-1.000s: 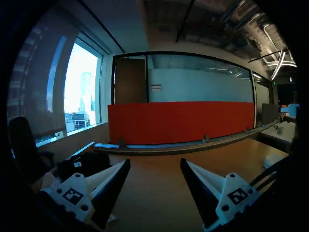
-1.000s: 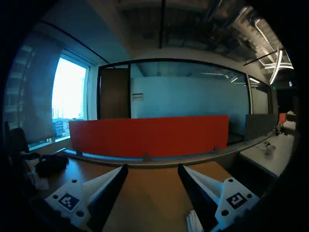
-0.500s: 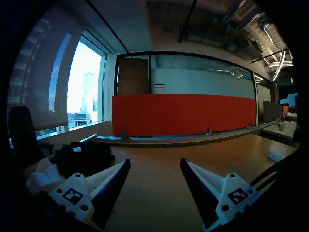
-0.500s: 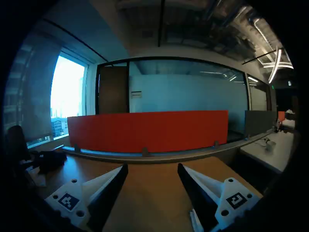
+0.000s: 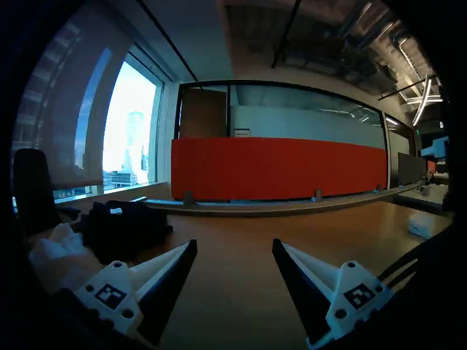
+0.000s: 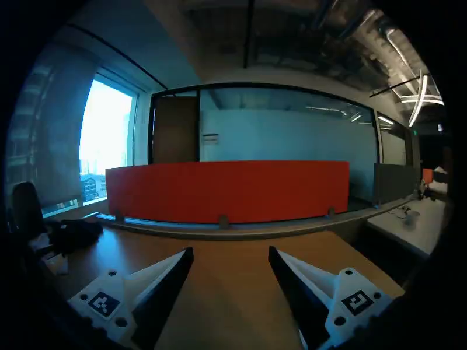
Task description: Fold towel
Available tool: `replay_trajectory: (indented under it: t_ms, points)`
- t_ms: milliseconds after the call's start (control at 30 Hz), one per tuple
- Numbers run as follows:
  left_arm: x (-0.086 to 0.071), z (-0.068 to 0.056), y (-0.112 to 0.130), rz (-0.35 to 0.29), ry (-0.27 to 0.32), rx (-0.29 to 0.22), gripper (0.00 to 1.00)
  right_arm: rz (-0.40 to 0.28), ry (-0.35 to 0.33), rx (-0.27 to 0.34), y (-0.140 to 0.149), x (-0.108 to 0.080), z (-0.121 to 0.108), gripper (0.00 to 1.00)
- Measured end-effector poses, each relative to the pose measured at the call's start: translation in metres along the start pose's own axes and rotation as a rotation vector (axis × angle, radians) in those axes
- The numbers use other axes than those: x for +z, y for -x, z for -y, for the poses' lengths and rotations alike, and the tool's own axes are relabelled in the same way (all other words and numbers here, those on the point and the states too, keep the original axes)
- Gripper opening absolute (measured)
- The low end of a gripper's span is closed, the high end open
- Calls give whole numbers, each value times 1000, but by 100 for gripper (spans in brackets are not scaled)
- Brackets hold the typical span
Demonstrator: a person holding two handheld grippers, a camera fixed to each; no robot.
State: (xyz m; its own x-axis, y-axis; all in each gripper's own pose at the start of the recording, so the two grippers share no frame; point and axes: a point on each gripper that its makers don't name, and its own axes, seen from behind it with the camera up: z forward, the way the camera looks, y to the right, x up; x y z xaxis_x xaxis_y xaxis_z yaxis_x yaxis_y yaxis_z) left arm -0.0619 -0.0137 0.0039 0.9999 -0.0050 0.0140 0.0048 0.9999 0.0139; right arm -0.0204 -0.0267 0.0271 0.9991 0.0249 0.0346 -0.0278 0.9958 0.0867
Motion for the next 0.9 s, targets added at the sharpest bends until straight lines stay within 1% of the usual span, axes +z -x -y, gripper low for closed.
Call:
replay_trajectory:
  t_ms: [100, 467, 600, 900]
  points:
    - [-1, 2, 3, -5, -6, 5, 96, 7, -5, -7, 5, -1, 2, 99]
    - [-3, 4, 14, -5, -8, 2, 96, 2, -12, -12, 5, -5, 5, 99]
    - [-2, 2, 13, -11, -4, 14, 96, 5, -17, -3, 4, -7, 5, 99]
    - [-1, 5, 13, -14, -5, 10, 96, 7, -12, -5, 6, -10, 0, 99]
